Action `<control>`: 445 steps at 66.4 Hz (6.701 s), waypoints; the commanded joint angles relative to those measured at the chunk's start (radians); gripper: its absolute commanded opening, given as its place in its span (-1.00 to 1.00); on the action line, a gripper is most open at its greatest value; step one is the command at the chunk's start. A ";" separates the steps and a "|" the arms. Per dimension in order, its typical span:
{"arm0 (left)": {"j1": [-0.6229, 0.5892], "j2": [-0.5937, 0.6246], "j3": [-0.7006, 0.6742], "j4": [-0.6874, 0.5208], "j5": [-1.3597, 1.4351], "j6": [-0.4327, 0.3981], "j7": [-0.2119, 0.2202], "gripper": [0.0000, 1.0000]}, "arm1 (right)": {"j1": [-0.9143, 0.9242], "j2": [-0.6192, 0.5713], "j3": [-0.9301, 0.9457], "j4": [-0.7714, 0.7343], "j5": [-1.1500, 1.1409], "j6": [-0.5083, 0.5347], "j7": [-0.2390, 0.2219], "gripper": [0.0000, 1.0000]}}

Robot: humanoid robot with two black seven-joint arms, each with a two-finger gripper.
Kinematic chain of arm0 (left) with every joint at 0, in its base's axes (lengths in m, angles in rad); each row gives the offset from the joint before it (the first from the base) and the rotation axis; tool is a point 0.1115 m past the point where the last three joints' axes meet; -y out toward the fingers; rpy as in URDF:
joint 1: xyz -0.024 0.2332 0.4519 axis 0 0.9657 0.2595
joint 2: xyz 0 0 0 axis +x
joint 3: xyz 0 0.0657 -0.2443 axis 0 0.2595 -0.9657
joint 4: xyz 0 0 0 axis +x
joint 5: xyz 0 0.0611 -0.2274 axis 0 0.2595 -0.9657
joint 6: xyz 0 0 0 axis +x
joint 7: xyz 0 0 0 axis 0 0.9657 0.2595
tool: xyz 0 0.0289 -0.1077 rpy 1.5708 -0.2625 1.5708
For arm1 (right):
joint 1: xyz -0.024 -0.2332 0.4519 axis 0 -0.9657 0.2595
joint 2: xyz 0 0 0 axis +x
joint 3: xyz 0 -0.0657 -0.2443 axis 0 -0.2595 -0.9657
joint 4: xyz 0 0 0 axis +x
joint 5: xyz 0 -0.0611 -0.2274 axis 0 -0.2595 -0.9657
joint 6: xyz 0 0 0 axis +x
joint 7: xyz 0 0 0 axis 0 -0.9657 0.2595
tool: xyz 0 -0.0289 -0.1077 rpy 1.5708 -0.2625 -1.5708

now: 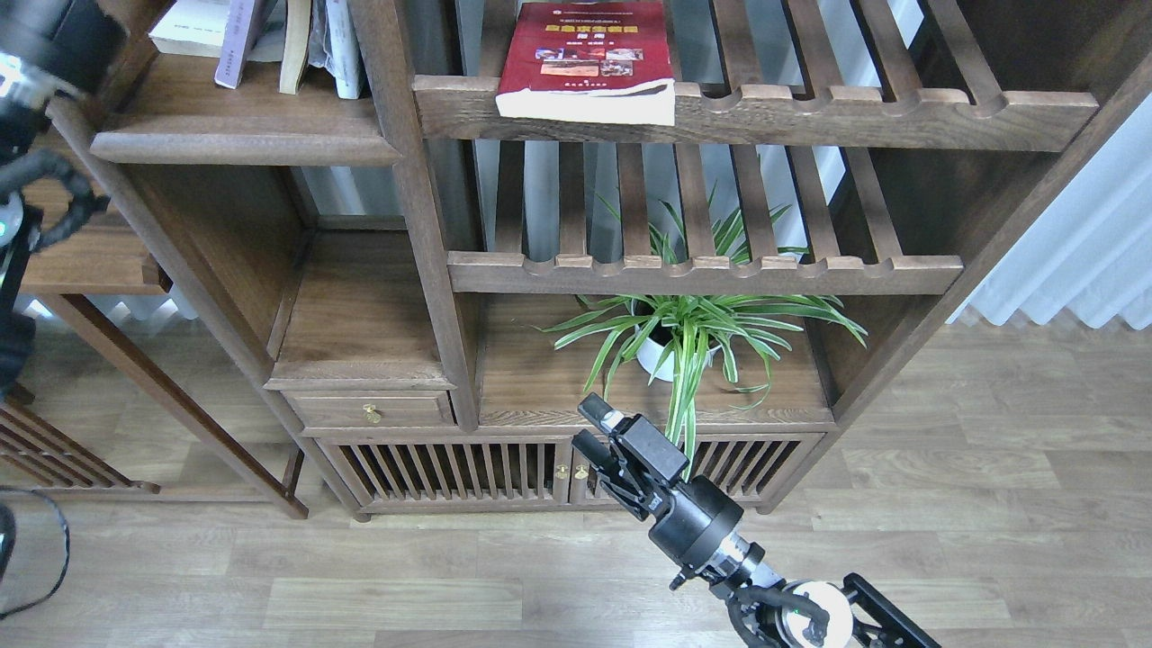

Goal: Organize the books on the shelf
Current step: 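Release the white book and withdraw the left gripper from the shelf, then reach the right gripper up toward the red book on the upper shelf, then pinch the red book's bottom edge and pull it off the shelf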

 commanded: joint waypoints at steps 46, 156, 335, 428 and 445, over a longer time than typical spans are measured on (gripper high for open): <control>0.551 0.013 -0.081 -0.143 -0.069 0.000 0.051 0.66 | -0.027 0.000 0.015 0.075 0.001 0.000 0.043 0.97; 0.703 -0.061 -0.038 0.064 -0.064 0.000 0.071 0.98 | 0.381 0.000 -0.104 0.078 0.054 -0.171 0.265 0.97; 0.681 -0.091 -0.138 0.109 -0.071 0.000 0.071 1.00 | 0.681 0.000 0.070 0.004 0.098 -0.538 0.273 0.29; 0.684 -0.105 -0.179 0.241 -0.184 0.000 0.060 1.00 | 0.105 0.000 0.145 0.483 0.161 -0.176 0.287 -0.86; 0.695 -0.133 -0.171 0.281 -0.210 0.000 0.059 1.00 | -0.050 0.000 0.056 0.500 0.159 0.000 0.293 -0.87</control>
